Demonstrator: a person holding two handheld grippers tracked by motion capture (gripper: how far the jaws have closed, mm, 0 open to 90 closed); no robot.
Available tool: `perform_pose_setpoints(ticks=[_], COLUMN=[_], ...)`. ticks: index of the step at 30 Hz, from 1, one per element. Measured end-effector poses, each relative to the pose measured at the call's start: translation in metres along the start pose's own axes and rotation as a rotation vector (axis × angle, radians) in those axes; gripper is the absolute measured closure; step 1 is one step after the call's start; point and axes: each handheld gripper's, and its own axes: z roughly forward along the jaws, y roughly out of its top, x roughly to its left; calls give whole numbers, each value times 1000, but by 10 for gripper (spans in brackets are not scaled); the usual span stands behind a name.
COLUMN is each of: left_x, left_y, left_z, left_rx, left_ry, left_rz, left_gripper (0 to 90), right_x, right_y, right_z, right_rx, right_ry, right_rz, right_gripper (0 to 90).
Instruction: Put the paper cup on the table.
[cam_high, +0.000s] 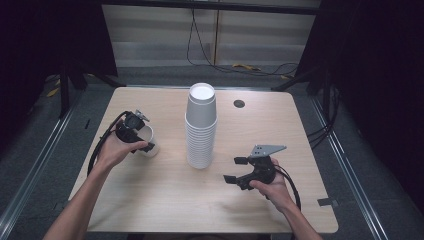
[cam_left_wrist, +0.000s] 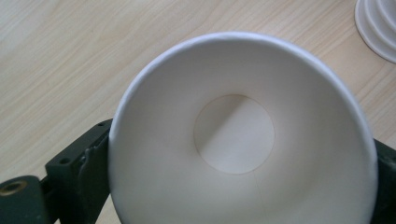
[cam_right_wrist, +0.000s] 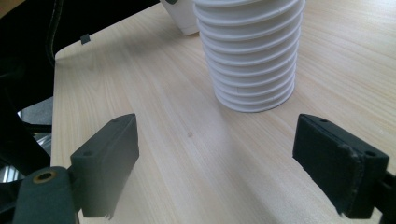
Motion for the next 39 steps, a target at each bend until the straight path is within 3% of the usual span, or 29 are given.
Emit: perform_pose_setpoints(ticks=[6, 16, 18, 19, 23, 34, 37, 39], left_x=[-1, 0, 0, 2, 2, 9, 11, 12], left_y=[-1, -3, -6, -8, -12, -27, -33, -36], left_z=[4, 8, 9, 13, 14, 22, 24, 24], left_rx=[-5, -28, -42, -45, -69, -72, -86, -89], left_ry=[28, 17, -1, -14, -2, -59, -72, -62], left_rz=[23, 17, 17, 3, -3, -43, -62, -61], left_gripper=[50, 47, 42, 41, 63, 90, 159, 158], right_x=[2, 5, 5, 5, 5, 5, 5, 5], right_y=[0, 1, 0, 0, 0, -1, -1, -1], right_z=[0, 3, 2, 2, 1, 1, 2, 1], right_rx=[5, 16, 16, 11, 10, 18, 18, 17], right_ry=[2, 0, -1, 0, -5, -13, -15, -15], right_rz=[-3, -20, -15, -14, -17, -22, -22, -21], right_gripper=[146, 145, 145, 146, 147, 147, 147, 147])
